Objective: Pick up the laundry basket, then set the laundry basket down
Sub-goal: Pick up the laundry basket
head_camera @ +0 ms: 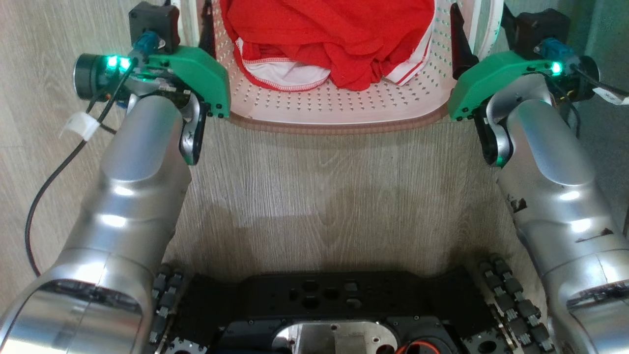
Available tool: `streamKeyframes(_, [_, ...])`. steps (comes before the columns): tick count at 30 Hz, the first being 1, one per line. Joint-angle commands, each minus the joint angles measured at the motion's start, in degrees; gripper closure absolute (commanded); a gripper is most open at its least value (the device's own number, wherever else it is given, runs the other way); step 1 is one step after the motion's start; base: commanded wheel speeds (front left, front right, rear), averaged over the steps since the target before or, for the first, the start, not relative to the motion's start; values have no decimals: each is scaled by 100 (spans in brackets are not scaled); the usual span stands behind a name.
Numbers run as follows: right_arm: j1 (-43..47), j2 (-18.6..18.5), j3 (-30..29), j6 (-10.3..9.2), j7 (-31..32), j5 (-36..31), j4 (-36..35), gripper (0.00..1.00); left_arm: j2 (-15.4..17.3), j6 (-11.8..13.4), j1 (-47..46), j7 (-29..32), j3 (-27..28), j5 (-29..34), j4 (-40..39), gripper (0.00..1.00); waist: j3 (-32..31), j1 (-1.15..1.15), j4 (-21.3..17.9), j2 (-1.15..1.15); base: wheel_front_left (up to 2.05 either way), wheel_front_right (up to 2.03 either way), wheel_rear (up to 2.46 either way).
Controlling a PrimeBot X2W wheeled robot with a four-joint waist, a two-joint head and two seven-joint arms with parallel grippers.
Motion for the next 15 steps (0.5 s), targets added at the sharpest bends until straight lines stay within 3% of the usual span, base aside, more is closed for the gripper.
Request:
streamKeyframes(1, [149, 97, 106, 8, -70, 52, -53, 16, 138, 23, 101, -29, 38, -35, -49, 40, 5, 0, -4, 0, 0, 0, 0])
streamKeyframes(2, [138, 97, 112, 8, -70, 57, -44, 22, 138, 18, 94, -29, 12, -44, -40, 47, 9, 0, -6, 0, 0, 0, 0])
streamKeyframes(4, [113, 97, 131, 8, -70, 72, -30, 49, 138, 19, 78, -29, -40, -57, -23, 57, 14, 0, -7, 0, 0, 0, 0])
streamKeyframes(5, [100, 97, 145, 8, -70, 82, -23, 53, 138, 22, 72, -29, -62, -64, -13, 64, 14, 0, -8, 0, 0, 0, 0])
streamKeyframes(7, [78, 97, 174, 8, -70, 100, -9, 62, 138, 36, 65, -29, -109, -88, 3, 100, 10, 0, -11, 0, 0, 0, 0])
streamKeyframes(9, [59, 97, 204, 8, -70, 102, 31, 73, 138, 44, 65, -29, -157, -129, 20, 100, 0, 0, -15, 0, 0, 0, 0])
streamKeyframes(11, [36, 97, 234, 8, -70, 114, 82, 100, 138, 52, 67, -29, -208, -175, 32, 100, -17, 0, -18, 0, 0, 0, 0])
streamKeyframes(15, [-2, 97, 291, 8, -70, 146, 156, 100, 138, 76, 96, -29, -312, -277, 37, 100, -66, 0, -18, 0, 0, 0, 0])
